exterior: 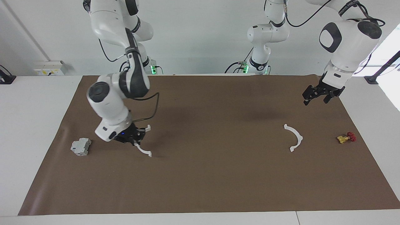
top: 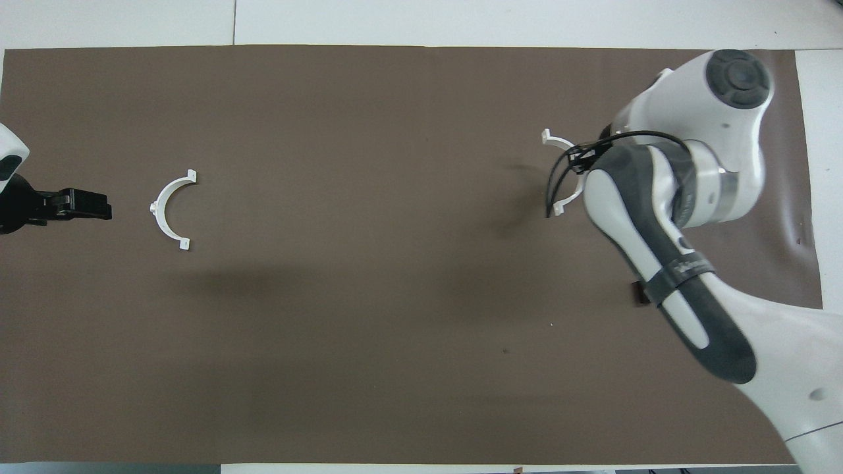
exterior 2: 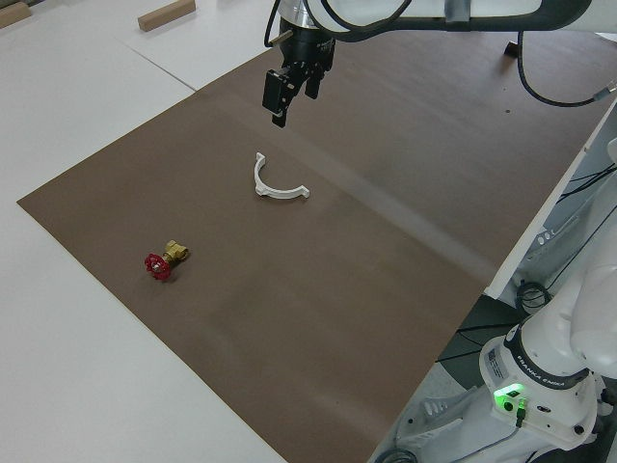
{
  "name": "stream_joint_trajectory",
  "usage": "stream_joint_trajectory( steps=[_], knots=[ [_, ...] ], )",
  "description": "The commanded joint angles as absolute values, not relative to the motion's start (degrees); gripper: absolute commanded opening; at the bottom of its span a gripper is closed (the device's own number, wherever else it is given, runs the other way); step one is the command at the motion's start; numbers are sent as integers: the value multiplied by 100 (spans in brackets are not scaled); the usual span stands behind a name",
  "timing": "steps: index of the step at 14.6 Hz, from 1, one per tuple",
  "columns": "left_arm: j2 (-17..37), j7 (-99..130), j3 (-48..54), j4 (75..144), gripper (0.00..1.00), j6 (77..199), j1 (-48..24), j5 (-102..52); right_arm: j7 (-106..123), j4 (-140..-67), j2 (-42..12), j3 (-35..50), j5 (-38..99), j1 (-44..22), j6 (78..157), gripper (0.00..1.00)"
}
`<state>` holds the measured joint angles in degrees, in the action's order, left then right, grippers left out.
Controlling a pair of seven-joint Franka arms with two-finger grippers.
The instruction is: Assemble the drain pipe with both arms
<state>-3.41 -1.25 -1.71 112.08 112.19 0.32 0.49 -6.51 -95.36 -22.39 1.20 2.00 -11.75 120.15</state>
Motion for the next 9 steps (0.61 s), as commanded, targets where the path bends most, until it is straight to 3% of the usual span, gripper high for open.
stream_joint_trajectory(
  steps=[1,4,9],
  knots=[
    [-98,-202,-193,11461,100,11802,53,141,-1860,-9114,-2505,105,35,-1905,11900,0],
    [280,-202,-193,11548,100,12329,123,141,-2293,-9123,-2723,105,26,-2520,12242,0],
    [781,-211,-202,11820,100,13182,158,141,-2785,-9385,-2927,105,18,-2751,12805,0]
  ],
)
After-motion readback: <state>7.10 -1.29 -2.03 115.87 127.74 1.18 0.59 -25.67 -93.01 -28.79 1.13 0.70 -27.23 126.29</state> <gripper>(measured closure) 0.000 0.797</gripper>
